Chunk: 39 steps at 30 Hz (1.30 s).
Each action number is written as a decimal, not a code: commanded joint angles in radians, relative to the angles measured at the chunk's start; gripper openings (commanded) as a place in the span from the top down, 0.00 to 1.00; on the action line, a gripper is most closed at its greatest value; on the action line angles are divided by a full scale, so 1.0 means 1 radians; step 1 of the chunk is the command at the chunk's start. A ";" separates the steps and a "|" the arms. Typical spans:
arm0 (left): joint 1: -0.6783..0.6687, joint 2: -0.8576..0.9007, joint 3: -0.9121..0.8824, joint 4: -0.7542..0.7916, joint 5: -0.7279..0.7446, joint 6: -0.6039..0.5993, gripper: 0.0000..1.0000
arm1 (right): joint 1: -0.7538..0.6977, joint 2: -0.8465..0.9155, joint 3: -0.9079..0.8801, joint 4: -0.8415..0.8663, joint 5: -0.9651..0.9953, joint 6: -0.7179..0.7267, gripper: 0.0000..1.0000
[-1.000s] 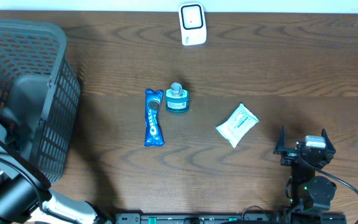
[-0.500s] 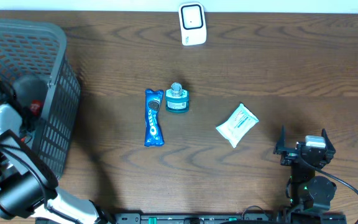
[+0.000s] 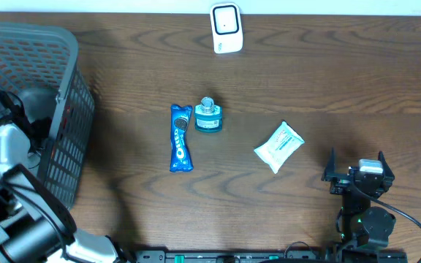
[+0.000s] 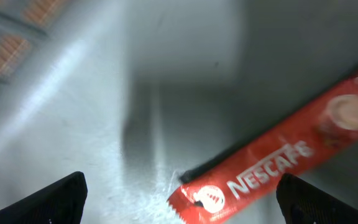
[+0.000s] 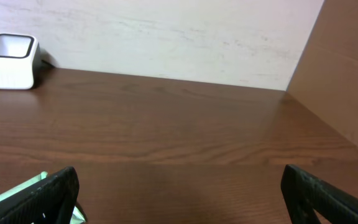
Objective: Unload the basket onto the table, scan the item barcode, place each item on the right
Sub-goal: 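Grasp the red Nescafe stick with the left gripper and lift it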
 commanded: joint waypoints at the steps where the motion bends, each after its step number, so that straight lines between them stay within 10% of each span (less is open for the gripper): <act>1: -0.005 -0.047 -0.006 -0.012 0.004 0.070 0.02 | 0.008 -0.005 -0.002 -0.002 0.005 0.006 0.01; 35: -0.045 0.171 -0.007 0.025 0.117 0.325 0.01 | 0.009 -0.005 -0.002 -0.002 0.005 0.006 0.01; 39: -0.043 0.199 -0.007 0.020 0.112 0.324 0.47 | 0.009 -0.005 -0.002 -0.002 0.005 0.006 0.01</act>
